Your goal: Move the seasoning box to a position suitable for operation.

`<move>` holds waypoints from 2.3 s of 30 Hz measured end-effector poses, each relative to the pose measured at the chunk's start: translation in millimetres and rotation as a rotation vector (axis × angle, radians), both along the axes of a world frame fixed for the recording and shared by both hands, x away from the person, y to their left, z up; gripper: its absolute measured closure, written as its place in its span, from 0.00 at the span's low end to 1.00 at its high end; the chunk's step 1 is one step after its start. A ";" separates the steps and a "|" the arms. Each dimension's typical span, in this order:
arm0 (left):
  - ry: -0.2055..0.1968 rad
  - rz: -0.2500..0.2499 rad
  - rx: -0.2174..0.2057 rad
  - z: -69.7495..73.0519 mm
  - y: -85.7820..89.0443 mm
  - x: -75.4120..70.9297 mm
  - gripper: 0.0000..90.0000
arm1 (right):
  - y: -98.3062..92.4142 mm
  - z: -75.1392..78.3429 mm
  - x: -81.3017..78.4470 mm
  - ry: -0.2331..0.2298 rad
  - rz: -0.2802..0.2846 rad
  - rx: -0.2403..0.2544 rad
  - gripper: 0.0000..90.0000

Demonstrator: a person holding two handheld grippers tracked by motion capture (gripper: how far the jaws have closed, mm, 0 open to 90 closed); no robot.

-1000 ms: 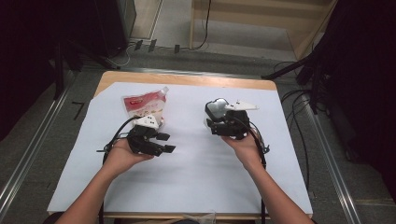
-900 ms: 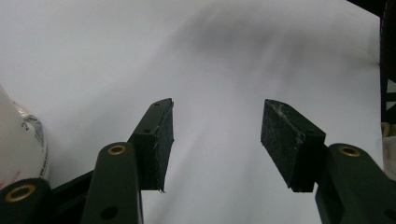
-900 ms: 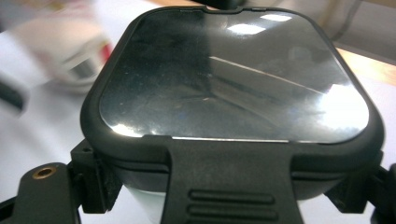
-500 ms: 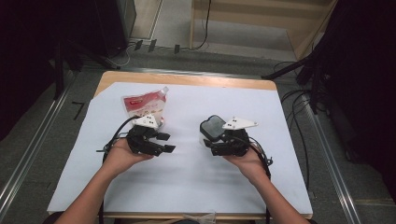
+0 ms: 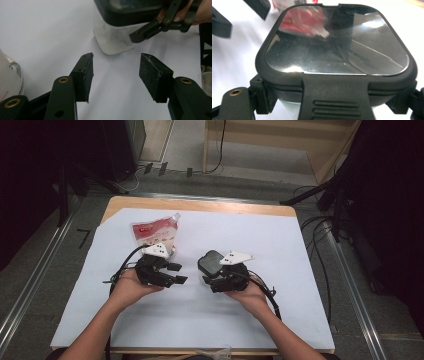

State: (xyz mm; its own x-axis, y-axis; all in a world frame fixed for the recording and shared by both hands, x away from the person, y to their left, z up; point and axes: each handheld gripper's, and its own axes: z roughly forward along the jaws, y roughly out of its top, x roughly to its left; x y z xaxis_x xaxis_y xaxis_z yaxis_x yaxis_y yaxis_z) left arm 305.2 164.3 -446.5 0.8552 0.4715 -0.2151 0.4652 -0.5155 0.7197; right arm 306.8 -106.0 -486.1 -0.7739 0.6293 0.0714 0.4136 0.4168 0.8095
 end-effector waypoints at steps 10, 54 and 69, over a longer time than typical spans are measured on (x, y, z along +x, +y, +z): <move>0.021 0.002 -0.011 -1.7 -0.5 0.7 0.51 | 1.3 -11.5 -1.2 0.008 0.021 -0.017 0.17; 0.023 -0.038 -0.005 -1.7 -13.9 14.6 0.49 | -66.9 29.2 -41.1 0.077 -0.017 -0.075 0.59; 0.040 -0.055 -0.027 -4.2 -16.1 16.7 0.48 | -57.7 21.2 -41.6 0.147 0.122 -0.002 1.00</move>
